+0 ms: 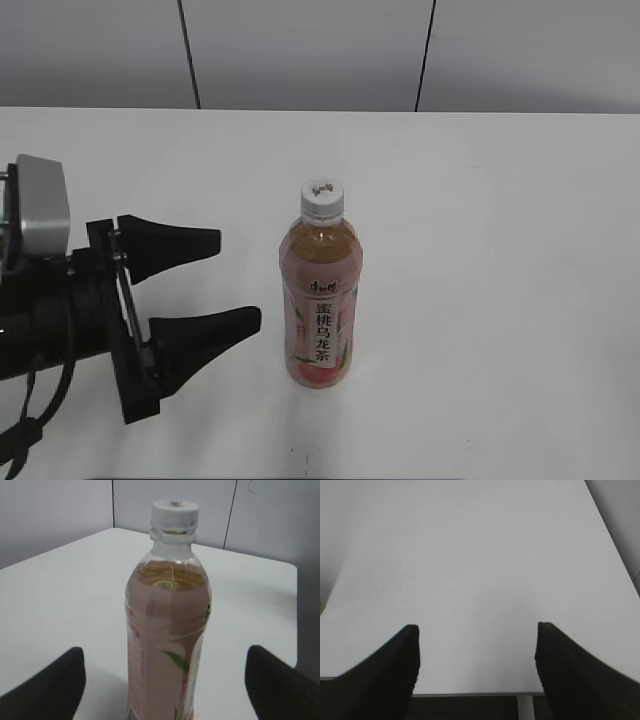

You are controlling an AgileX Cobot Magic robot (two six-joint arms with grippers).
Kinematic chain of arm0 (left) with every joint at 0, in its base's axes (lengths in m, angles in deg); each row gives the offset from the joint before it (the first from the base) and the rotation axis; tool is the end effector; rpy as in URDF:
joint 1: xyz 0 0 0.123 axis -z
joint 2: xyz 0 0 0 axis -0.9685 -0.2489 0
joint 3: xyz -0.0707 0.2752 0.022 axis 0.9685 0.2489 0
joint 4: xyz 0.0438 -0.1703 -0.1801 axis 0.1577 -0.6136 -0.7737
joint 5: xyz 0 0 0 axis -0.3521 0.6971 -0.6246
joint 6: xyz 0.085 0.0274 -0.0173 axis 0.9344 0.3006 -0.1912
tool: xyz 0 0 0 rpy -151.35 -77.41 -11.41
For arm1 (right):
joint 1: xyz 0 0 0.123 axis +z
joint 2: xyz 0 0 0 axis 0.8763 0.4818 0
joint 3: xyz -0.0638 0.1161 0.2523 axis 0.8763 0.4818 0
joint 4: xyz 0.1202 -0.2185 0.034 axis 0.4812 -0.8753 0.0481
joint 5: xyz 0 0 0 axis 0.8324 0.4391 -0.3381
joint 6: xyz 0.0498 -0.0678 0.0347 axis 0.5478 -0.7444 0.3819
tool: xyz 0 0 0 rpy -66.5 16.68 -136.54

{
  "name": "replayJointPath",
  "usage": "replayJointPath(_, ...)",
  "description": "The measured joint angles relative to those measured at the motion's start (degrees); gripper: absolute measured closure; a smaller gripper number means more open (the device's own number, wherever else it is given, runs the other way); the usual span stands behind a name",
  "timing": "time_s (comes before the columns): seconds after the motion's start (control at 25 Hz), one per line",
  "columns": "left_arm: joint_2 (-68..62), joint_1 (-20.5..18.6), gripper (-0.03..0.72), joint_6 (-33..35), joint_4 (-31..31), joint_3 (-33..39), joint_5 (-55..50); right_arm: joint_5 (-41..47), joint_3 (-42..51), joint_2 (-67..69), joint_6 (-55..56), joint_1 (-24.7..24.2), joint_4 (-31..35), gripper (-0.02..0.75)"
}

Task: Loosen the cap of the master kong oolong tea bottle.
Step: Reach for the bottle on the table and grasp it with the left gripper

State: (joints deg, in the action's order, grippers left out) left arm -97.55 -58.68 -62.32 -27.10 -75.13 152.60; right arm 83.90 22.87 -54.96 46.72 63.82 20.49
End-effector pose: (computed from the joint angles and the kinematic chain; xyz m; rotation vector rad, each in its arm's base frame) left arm 0.1822 -0.1264 0.1516 0.9659 1.5634 -0.8711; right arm -0.0092 0.0006 0.2778 -0.1151 2.0569 0.0027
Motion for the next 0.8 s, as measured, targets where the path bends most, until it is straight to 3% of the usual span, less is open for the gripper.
replayJointPath(0.56,-5.3,7.9,0.097,-0.1,-3.5,-6.8,0.3,0.0,0.0,0.0,0.0,0.0,0.0,0.192)
replayJointPath(0.8,-11.0,9.2,0.097,-0.1,-5.4,-8.7,0.2,0.0,0.0,0.0,0.0,0.0,0.0,0.192)
